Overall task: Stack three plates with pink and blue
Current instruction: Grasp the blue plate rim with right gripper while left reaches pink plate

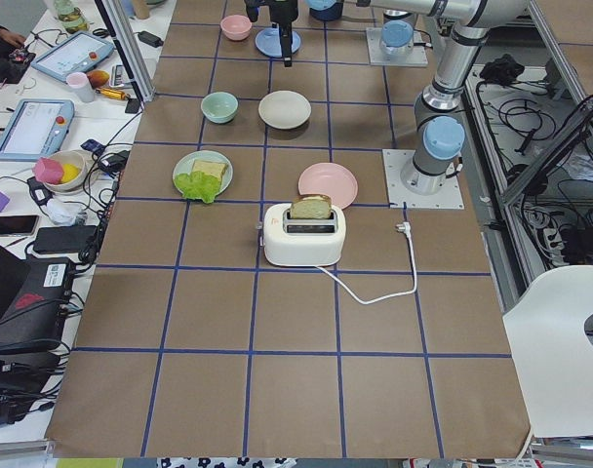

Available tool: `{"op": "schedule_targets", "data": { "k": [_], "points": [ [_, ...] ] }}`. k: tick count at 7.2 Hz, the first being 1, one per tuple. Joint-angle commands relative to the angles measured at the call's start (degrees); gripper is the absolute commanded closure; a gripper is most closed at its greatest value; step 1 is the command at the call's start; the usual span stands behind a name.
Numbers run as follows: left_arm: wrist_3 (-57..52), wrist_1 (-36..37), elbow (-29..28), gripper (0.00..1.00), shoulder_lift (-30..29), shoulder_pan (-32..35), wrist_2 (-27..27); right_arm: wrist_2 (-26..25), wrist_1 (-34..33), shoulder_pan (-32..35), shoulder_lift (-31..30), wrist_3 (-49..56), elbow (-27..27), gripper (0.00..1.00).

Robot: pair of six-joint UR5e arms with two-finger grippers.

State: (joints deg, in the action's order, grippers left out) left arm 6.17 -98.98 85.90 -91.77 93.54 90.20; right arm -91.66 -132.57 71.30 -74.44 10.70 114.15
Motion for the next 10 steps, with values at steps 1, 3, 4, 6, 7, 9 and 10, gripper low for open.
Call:
{"op": "schedule_targets", "data": {
  "k": [1, 3, 4, 6, 7, 9, 10],
  "points": [
    [-0.1, 1.1, 7.7, 0.00, -0.6, -0.2, 0.5, 0.0, -0.4, 0.0, 1.3, -0.2, 0.1, 0.00],
    [-0.4, 10.1, 19.0, 0.00, -0.3, -2.3, 0.8, 0.0, -0.3, 0.0, 3.1, -0.2, 0.1, 0.00],
    [-0.5, 16.9, 26.1, 0.00, 1.3, -2.8, 4.2, 0.0, -0.4, 0.1, 3.3, -0.3, 0.1, 0.00],
    [-1.0, 28.6, 35.8, 0.00, 1.5, -4.4, 6.7, 0.0, -0.5, 0.1, 3.3, -0.4, 0.3, 0.00],
    [-3.2, 34.3, 40.6, 0.00, 1.9, -5.3, 7.0, 0.1, -0.5, 0.2, 3.3, -0.4, 0.6, 0.12],
    [-8.2, 49.0, 50.4, 0.00, 2.1, -9.7, 7.0, 0.2, -0.4, 0.2, 3.1, -0.4, 1.9, 0.47],
    [-11.5, 52.0, 52.6, 0.00, 2.0, -10.6, 7.2, 2.2, -0.4, 0.2, 2.7, -0.5, 2.0, 0.67]
  ]
}}
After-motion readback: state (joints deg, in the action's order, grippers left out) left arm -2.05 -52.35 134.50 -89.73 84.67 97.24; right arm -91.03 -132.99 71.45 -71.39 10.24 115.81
